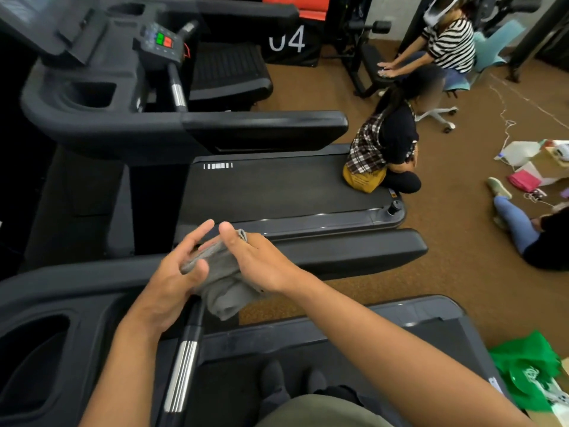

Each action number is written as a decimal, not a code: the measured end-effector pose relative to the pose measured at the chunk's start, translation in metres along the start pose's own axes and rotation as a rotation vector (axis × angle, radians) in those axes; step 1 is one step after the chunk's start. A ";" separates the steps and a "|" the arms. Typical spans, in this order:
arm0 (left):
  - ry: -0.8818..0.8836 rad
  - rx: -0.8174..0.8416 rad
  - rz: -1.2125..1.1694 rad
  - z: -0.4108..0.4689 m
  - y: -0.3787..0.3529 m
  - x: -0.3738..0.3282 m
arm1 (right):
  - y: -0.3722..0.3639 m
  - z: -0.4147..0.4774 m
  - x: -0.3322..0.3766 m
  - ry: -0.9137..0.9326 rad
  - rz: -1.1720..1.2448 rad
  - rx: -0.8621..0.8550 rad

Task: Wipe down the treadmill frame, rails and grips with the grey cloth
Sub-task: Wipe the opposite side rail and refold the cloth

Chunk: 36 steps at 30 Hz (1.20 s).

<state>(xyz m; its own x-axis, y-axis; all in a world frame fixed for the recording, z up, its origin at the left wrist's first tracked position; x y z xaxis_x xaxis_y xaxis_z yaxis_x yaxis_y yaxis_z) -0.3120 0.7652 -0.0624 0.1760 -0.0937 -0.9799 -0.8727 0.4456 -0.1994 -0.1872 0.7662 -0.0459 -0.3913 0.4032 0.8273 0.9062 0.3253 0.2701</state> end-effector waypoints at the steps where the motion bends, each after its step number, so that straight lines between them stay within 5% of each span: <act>1: 0.026 0.062 -0.109 0.001 -0.010 0.005 | 0.006 -0.001 0.000 -0.018 0.018 0.009; 6: 0.209 -0.058 -0.461 0.003 -0.059 0.044 | 0.051 -0.012 -0.004 -0.009 0.068 -0.132; 14: 0.282 -0.103 -0.209 0.037 -0.067 0.019 | 0.145 -0.023 -0.051 -0.054 0.088 -0.275; 18: 0.139 -0.302 0.139 0.062 0.000 -0.015 | 0.209 -0.038 -0.093 -0.142 -0.005 -0.438; 22: 0.129 -0.209 0.709 0.087 0.021 0.001 | 0.262 -0.053 -0.134 -0.218 -0.224 -0.597; 25: 0.346 0.091 1.152 0.090 -0.027 0.066 | 0.289 -0.061 -0.158 -0.241 -0.332 -0.629; 28: 0.360 -0.059 1.457 0.103 -0.098 0.080 | 0.317 -0.070 -0.179 -0.244 -0.380 -0.631; 32: 0.162 -0.207 1.328 0.124 -0.204 0.096 | 0.345 -0.072 -0.201 -0.210 -0.393 -0.570; 36: -0.044 -0.055 1.117 0.142 -0.342 0.126 | 0.365 -0.071 -0.210 -0.142 -0.394 -0.558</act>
<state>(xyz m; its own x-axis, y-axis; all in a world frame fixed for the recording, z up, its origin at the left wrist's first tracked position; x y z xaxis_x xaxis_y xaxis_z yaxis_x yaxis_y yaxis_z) 0.0734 0.7273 -0.1181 -0.7040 0.3664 -0.6084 -0.5699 0.2197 0.7918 0.2374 0.7398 -0.0857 -0.6903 0.4658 0.5537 0.6247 -0.0023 0.7808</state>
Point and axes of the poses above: each hand's wrist, its own z-axis towards the middle knuckle, its own y-axis out of the back of the hand, x = y × z, the point moved 9 cm from there along z, towards the middle knuckle, and after that the axes turned 12 degrees about -y, right-handed, at the moved point
